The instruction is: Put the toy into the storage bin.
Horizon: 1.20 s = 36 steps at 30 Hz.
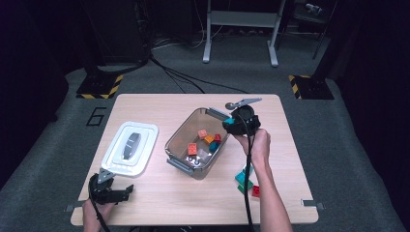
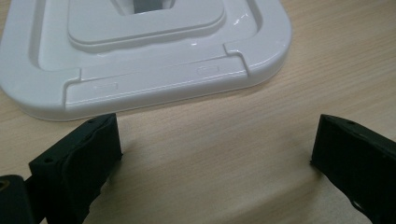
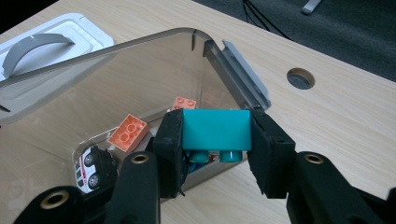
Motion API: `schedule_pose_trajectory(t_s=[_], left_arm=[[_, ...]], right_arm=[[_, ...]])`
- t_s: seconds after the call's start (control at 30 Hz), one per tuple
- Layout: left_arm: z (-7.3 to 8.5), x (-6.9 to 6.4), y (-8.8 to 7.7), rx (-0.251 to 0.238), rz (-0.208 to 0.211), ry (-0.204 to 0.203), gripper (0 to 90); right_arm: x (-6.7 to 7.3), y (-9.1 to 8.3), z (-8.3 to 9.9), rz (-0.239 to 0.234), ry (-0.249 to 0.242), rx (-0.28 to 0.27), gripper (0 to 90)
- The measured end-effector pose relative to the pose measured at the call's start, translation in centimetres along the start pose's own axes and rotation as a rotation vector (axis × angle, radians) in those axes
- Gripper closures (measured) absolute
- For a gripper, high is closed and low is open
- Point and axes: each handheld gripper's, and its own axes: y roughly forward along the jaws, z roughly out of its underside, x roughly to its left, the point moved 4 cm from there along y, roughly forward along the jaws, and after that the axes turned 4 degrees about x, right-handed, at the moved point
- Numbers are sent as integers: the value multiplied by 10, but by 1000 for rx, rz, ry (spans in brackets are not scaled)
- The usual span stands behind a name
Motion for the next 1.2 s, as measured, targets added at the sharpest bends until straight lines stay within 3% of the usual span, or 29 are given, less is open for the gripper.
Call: schedule_pose_trajectory(t_s=[0.5,0.7,0.87,1.0,1.2], left_arm=[[0,0,0,2,1,-1,13],[0,0,0,2,0,-1,13],[0,0,0,1,1,-1,13],[0,0,0,1,1,-1,13],[0,0,0,2,0,-1,13]], right_arm=[[16,36,5,-43,-52,110,587],[19,42,10,-18,-78,163,585],[19,44,13,-11,-81,166,577],[18,39,14,4,-72,162,449],[15,23,18,5,-6,111,234]])
